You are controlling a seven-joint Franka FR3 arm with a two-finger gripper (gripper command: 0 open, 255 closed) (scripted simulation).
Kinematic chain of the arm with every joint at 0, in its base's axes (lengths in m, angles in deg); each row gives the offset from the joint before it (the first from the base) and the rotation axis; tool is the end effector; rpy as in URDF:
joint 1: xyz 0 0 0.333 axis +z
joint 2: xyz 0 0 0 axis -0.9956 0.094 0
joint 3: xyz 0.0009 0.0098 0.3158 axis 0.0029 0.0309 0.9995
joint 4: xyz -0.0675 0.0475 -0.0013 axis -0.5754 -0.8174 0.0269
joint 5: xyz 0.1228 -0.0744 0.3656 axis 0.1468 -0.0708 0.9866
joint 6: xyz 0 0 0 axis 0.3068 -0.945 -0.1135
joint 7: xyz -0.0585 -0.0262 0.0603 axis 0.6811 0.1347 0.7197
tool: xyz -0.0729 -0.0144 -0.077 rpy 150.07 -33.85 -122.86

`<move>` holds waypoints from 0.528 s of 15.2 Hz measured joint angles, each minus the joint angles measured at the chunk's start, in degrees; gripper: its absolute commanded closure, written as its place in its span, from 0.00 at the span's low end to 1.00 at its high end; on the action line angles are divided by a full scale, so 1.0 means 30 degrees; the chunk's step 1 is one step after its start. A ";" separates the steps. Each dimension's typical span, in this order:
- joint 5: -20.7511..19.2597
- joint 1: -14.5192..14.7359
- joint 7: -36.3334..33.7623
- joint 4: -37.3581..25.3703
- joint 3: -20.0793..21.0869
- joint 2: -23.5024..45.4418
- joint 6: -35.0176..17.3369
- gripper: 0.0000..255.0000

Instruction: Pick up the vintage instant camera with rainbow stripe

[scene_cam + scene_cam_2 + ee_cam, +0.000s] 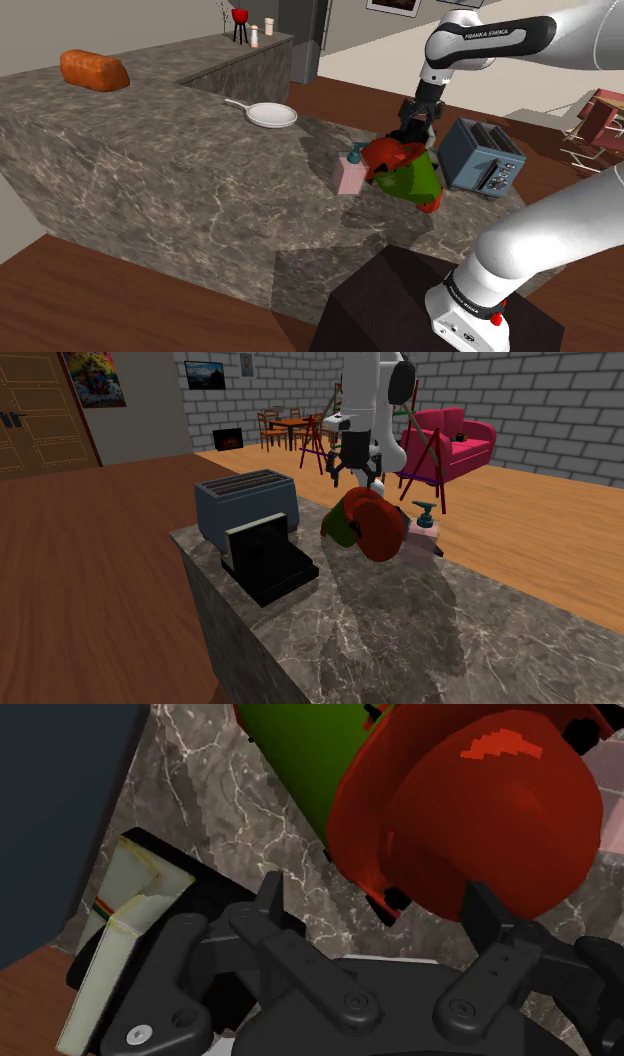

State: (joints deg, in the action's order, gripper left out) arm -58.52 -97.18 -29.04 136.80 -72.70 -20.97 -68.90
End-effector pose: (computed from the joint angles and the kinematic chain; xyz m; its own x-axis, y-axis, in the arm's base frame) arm 0.4032 -0.2036 0.5084 0.9082 -0.4170 -0.0367 -0.4169 -0.9089 0.0113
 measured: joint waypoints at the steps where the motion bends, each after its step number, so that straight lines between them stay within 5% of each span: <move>1: 0.0007 -0.0203 -0.0111 -0.0155 -0.0247 0.0461 -0.0347 0.00; 8: 0.0620 -0.1411 -0.1027 -0.2820 -0.1746 0.4009 -0.1421 0.00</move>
State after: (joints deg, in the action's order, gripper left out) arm -56.66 -101.42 -32.12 128.34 -77.93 -8.94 -73.17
